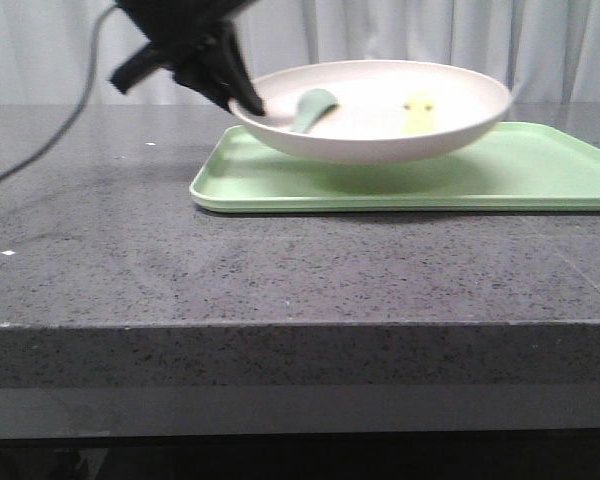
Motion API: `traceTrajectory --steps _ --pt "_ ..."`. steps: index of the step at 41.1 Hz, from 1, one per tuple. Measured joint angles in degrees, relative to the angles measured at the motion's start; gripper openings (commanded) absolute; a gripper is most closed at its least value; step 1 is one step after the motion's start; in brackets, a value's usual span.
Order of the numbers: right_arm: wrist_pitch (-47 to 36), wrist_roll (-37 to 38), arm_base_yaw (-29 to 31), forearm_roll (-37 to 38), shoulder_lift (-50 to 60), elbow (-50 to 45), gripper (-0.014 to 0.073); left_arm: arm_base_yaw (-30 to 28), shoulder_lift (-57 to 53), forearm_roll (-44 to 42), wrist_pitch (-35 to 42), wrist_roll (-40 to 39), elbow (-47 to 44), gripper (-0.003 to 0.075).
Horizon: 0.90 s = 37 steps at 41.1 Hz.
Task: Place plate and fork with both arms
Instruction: 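Lift the plate with the left gripper and carry it over the tray, then lower the plate onto the tray, open the left gripper, withdraw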
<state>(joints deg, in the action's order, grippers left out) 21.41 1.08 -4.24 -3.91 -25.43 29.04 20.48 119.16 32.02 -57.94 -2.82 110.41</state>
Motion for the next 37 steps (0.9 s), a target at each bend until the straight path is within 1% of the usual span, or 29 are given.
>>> traceTrajectory --steps 4,10,27,29,32,34,35,37 --pt "0.14 0.00 0.00 0.00 0.00 0.00 0.0594 1.66 3.67 0.00 -0.64 -2.14 5.27 -0.0018" --pt "0.27 0.00 0.00 0.00 0.00 0.00 0.0594 2.26 7.38 -0.39 -1.16 -4.37 9.98 -0.0018" --pt "0.27 0.00 0.00 0.00 0.00 0.00 0.0594 2.26 10.25 -2.47 -1.68 -6.17 11.26 -0.0011" --pt "0.27 0.00 0.00 0.00 0.00 0.00 0.0594 2.26 10.25 -2.47 -1.68 -6.28 11.26 0.0008" --pt "0.27 0.00 0.00 0.00 0.00 0.00 0.0594 2.26 10.25 -2.47 -1.68 -6.28 11.39 0.0067" --pt "0.27 0.00 0.00 0.00 0.00 0.00 0.0594 2.26 10.25 -2.36 -1.56 -6.18 11.39 0.0132" --pt "0.27 0.00 0.00 0.00 0.00 0.00 0.0594 2.26 10.25 -2.26 -1.56 -6.18 11.39 0.0150" --pt "0.27 0.00 0.00 0.00 0.00 0.00 0.0594 2.26 10.25 -2.10 -1.47 -6.18 11.39 0.0223"
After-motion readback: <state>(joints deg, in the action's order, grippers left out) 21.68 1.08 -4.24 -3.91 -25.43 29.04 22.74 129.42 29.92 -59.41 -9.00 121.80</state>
